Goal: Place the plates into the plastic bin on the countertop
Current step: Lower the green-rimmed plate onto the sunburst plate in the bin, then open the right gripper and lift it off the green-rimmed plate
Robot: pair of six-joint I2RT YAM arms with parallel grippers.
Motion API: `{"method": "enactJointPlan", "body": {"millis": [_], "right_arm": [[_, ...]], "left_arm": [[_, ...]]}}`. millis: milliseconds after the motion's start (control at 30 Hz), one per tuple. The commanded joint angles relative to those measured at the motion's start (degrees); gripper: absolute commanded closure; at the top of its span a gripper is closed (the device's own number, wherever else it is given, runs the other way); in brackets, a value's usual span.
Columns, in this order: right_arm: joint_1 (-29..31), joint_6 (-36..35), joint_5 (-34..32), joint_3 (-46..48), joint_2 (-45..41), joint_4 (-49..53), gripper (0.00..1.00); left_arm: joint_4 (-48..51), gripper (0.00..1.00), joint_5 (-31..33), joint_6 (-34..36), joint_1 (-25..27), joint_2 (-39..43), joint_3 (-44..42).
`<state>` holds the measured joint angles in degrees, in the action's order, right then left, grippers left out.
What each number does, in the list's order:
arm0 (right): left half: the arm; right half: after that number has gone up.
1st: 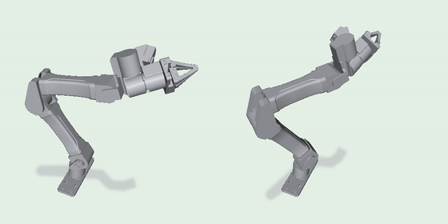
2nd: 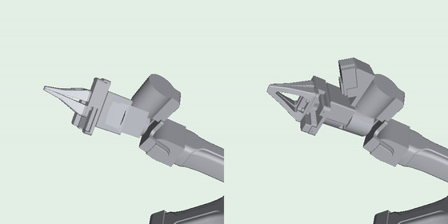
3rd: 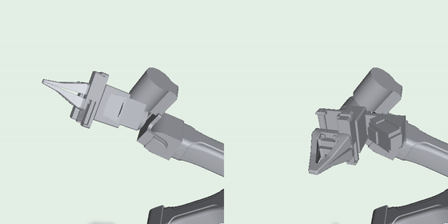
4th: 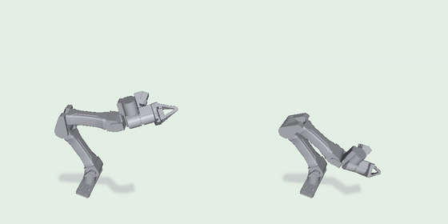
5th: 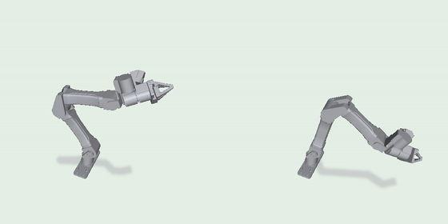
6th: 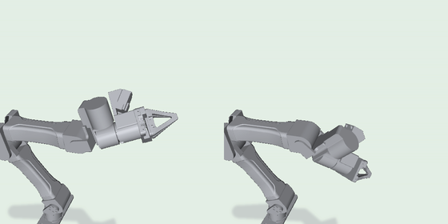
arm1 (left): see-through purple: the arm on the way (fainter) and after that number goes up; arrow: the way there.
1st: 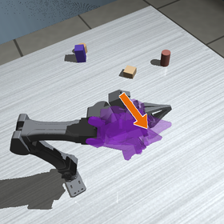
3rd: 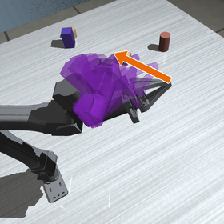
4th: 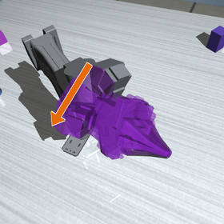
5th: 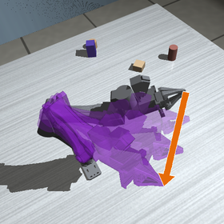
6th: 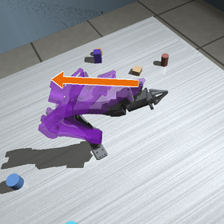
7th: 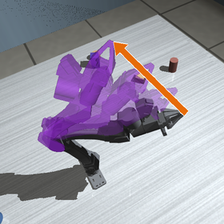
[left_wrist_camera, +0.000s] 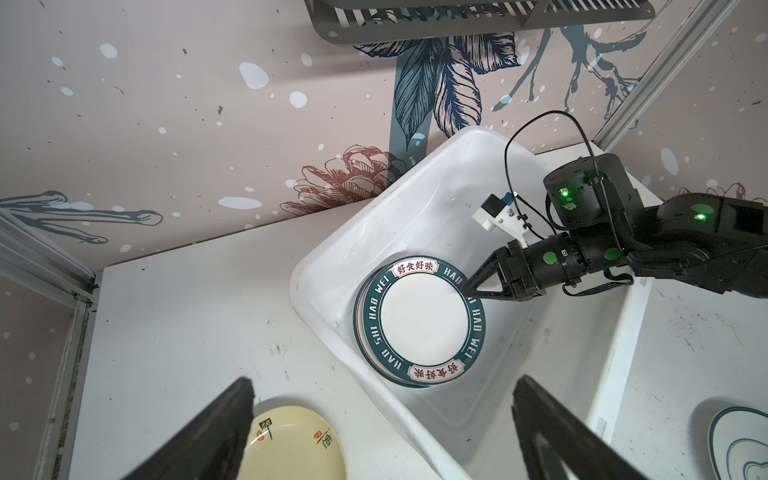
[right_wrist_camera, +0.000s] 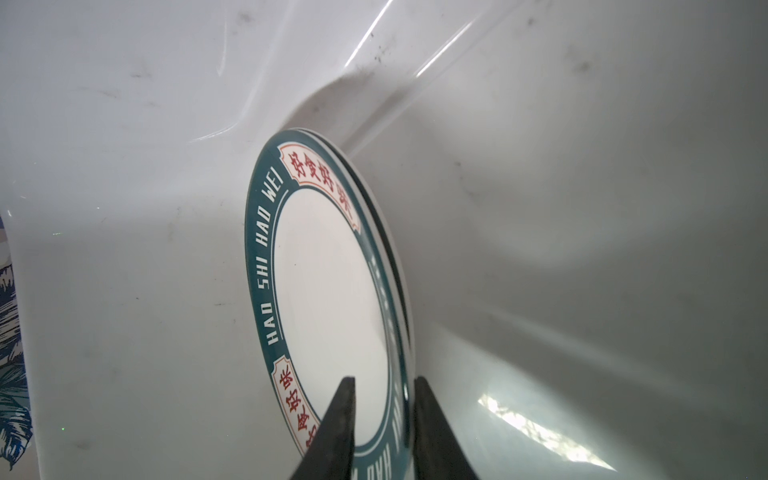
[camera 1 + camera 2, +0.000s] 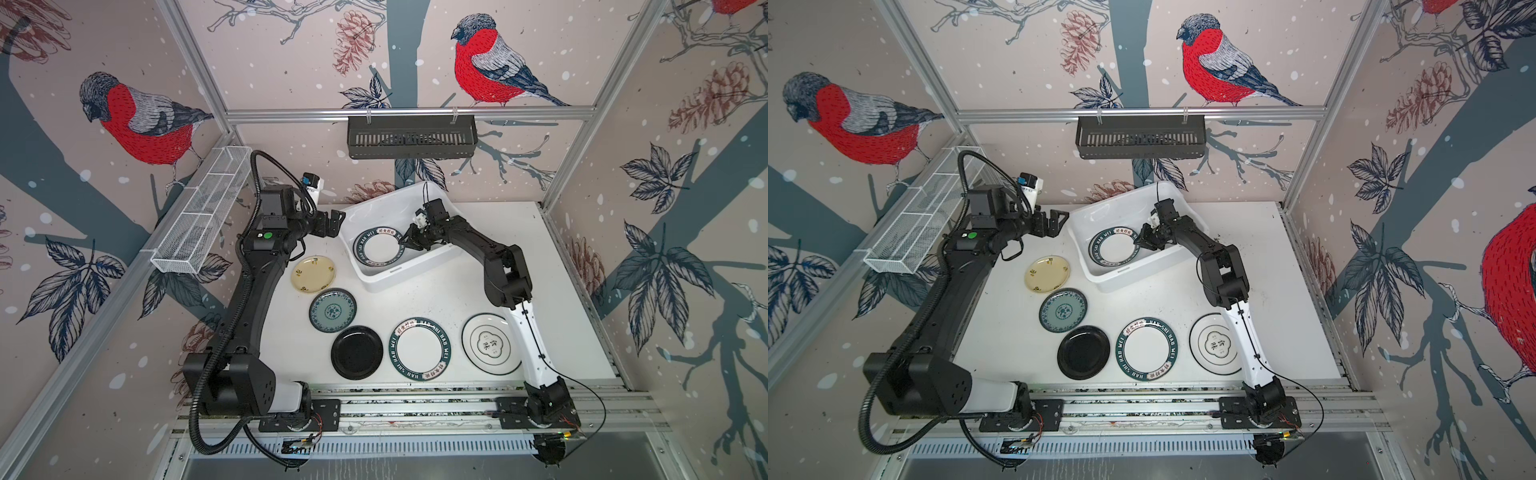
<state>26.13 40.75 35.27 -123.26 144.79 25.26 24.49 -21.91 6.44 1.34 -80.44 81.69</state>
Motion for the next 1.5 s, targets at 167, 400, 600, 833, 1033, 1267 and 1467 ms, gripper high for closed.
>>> {"method": "enactJointPlan", "body": {"millis": [167, 400, 600, 833, 1033, 1267, 1467], "right_arm": [[0.1, 0.0, -3.1, -2.6, -0.3, 2.7, 0.67], [0.0, -0.3, -6.7, -4.3, -0.4, 6.2, 0.64], [0.0, 0.0, -7.0, -4.6, 0.2, 7.4, 0.64], [0.2, 0.9, -5.0, -7.9, 1.8, 6.6, 0.64], [0.0, 1.2, -7.7, -10.3, -0.5, 6.1, 0.64], [-0.2, -3.5, -11.5, -5.6, -9.7, 7.5, 0.63], [-0.5, -5.3, -14.4, -4.2, -15.5, 9.1, 0.63]], "left_arm": [[-1.8, 0.04, -0.7, 1.0, -0.5, 0.0, -0.9], [-2.5, 0.04, -1.5, 0.9, -1.2, 0.2, -2.0], [-2.8, 0.04, -2.0, 0.7, -1.8, 0.2, -2.8], [-3.0, 0.04, -2.3, 0.6, -2.3, 0.0, -2.5], [-2.8, 0.04, -2.3, 1.6, -2.5, -0.6, -1.3], [-2.8, 0.04, -1.7, 3.9, -2.6, -0.4, -0.3], [-2.5, 0.03, -1.5, 5.1, -2.6, 0.0, 0.0]]}}
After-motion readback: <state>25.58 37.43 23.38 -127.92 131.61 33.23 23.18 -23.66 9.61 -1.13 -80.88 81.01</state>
